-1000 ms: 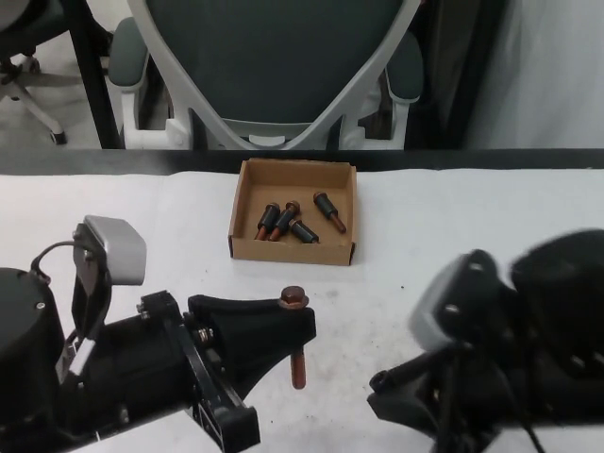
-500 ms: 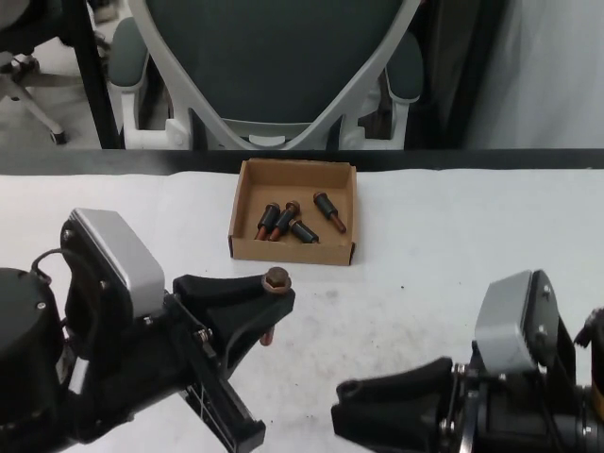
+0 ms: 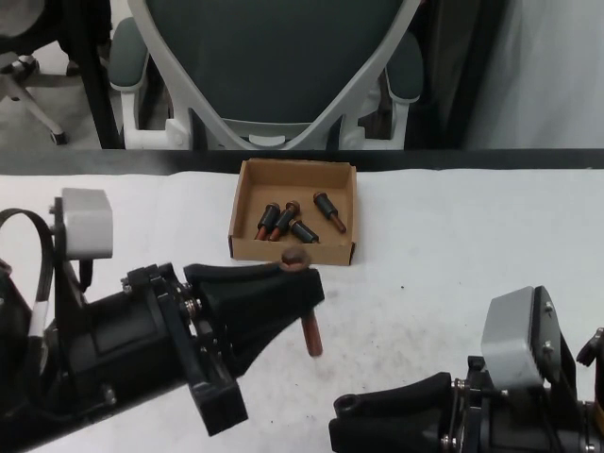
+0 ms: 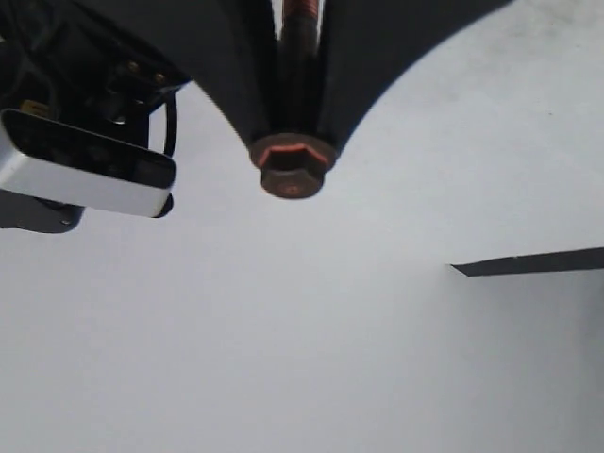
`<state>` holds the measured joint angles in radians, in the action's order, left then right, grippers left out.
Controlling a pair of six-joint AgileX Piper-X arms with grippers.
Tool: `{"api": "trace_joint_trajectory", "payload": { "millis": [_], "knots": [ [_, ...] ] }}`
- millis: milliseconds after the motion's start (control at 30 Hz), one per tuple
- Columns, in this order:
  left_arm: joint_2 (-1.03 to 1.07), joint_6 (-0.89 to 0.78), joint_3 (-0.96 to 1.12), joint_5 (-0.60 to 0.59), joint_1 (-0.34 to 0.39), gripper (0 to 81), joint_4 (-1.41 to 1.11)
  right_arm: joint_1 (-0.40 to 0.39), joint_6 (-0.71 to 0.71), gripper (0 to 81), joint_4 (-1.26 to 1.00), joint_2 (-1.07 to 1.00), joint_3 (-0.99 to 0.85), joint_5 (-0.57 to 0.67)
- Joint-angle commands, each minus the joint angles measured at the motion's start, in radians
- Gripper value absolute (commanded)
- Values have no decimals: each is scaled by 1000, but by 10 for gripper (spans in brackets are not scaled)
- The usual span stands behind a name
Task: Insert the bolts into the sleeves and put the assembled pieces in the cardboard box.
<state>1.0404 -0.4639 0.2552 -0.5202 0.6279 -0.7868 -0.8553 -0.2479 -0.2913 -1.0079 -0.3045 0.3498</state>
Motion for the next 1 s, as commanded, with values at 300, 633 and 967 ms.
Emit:
{"api": "trace_joint_trajectory", "payload": {
  "millis": [300,633,967],
  "knots": [
    [-15,-86,3,-140,0,8,-8,-2,15,3,-21,6,-4,6],
    [-15,-65,3,-140,3,8,15,-2,-4,3,-58,6,-8,8],
    [-15,-64,3,-129,3,8,13,-2,-35,3,-90,6,-8,38]
  ]
}}
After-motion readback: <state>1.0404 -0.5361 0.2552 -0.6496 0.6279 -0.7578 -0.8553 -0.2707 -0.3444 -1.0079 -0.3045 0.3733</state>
